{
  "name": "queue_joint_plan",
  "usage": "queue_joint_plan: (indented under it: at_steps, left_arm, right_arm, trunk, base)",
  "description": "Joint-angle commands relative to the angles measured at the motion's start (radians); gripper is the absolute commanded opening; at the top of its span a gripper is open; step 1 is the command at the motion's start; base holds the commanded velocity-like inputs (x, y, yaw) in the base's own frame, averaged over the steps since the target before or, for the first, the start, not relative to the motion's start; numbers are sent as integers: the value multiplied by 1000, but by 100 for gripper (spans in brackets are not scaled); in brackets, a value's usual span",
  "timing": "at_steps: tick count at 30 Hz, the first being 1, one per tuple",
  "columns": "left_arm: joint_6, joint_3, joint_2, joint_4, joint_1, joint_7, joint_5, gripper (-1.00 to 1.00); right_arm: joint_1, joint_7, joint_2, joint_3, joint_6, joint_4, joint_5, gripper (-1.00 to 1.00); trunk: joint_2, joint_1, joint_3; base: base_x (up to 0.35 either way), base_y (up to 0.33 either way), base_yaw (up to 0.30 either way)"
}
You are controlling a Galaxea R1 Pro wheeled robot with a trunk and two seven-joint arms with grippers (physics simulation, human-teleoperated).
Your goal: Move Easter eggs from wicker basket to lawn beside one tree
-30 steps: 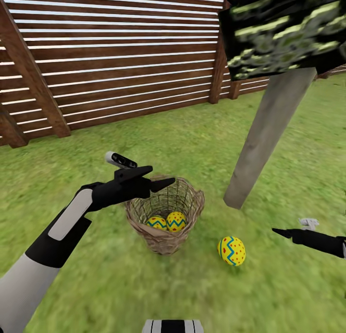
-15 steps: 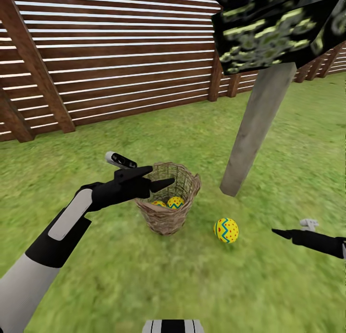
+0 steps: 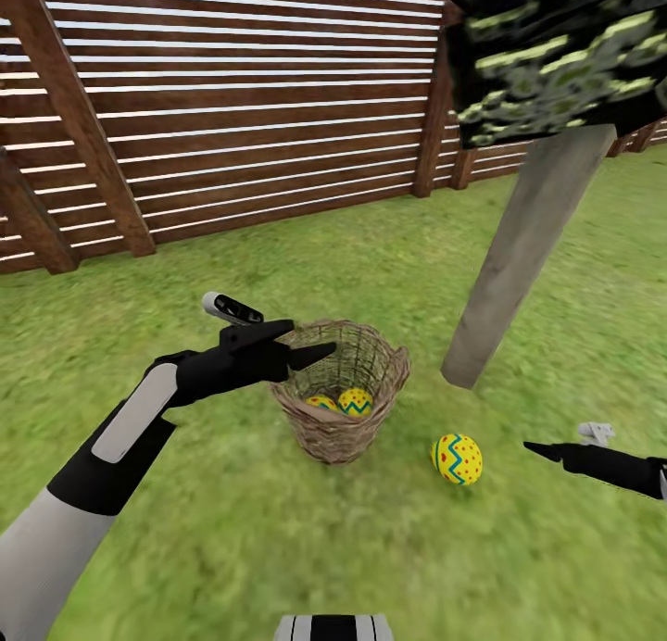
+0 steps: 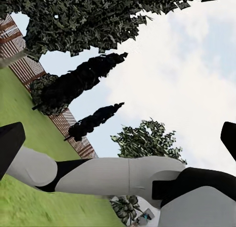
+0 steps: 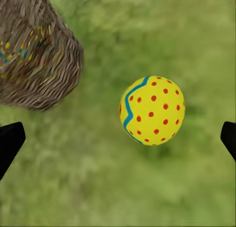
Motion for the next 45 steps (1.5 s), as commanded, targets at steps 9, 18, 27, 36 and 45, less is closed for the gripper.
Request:
queue_joint_plan:
  at_steps: [9, 18, 27, 36, 45]
  left_arm:
    - [4, -2, 0, 2, -1, -1, 2, 100]
    - [2, -3, -2, 2, -1, 2, 0, 100]
    - [2, -5, -5, 2, -1, 4, 0, 100]
    - [2, -5, -13, 3, -1, 5, 0, 100]
    - [2, -5, -14, 3, -1, 6, 0, 100]
  right_arm:
    - [-1, 49, 4, -7, 18, -15, 5, 100]
    - [-11, 61, 73, -4, 43, -18, 7, 100]
    - [-14, 109, 298, -1, 382, -467, 12, 100]
    - [-10, 178, 428, 54, 506, -767, 12, 100]
    - [-10, 177, 470, 101, 622, -888, 12, 100]
  trunk:
    - [0, 0, -1]
    - [0, 0, -1]
    - [0, 0, -1]
    - [0, 0, -1]
    - [0, 0, -1]
  base:
    - [103, 88, 282]
    - [1, 1, 190]
    - [0, 0, 5]
    - [0, 0, 0]
    - [0, 0, 0]
